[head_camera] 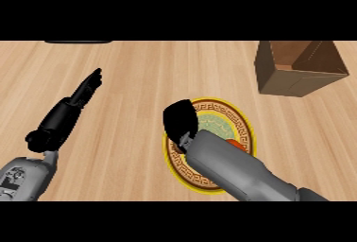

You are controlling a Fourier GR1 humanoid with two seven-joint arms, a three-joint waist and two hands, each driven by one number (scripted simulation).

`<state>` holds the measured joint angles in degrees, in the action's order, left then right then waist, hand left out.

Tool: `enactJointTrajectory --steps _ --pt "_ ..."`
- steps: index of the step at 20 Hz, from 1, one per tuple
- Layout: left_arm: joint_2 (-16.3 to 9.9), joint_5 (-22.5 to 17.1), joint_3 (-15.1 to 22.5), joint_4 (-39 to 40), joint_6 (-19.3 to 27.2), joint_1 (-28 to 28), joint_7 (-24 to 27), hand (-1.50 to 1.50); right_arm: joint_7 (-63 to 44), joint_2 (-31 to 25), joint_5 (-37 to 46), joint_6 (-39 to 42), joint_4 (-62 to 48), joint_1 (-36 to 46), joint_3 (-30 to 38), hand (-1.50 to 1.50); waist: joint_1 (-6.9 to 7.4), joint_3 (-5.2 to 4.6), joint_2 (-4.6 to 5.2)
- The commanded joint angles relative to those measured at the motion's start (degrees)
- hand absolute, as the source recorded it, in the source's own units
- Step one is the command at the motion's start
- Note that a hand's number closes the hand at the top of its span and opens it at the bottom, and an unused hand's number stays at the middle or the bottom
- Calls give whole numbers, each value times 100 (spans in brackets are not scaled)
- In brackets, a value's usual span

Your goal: Pick the pear from the plate and place it in the cardboard box

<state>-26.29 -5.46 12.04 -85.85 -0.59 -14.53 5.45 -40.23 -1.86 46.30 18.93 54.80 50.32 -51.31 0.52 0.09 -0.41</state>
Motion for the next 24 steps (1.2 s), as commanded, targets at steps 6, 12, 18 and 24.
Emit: enactJointTrajectory --steps 6,12,18,24 --pt "-4 23 -78 50 82 193 59 0 3540 -716 -479 -1278 2852 -428 -501 150 -217 31 -26" --pt "125 236 -92 173 331 324 222 0 4761 -2681 -1347 -1557 4609 -1041 876 150 -391 7 5" --pt "-54 47 -160 -206 4 257 -3 0 4252 -3122 -2876 -1385 4561 -1604 2829 150 -218 -3 17" --pt "68 151 -152 -80 -119 -28 -114 0 4658 -3510 -3292 -1180 3352 -1408 4091 150 -61 -7 56"
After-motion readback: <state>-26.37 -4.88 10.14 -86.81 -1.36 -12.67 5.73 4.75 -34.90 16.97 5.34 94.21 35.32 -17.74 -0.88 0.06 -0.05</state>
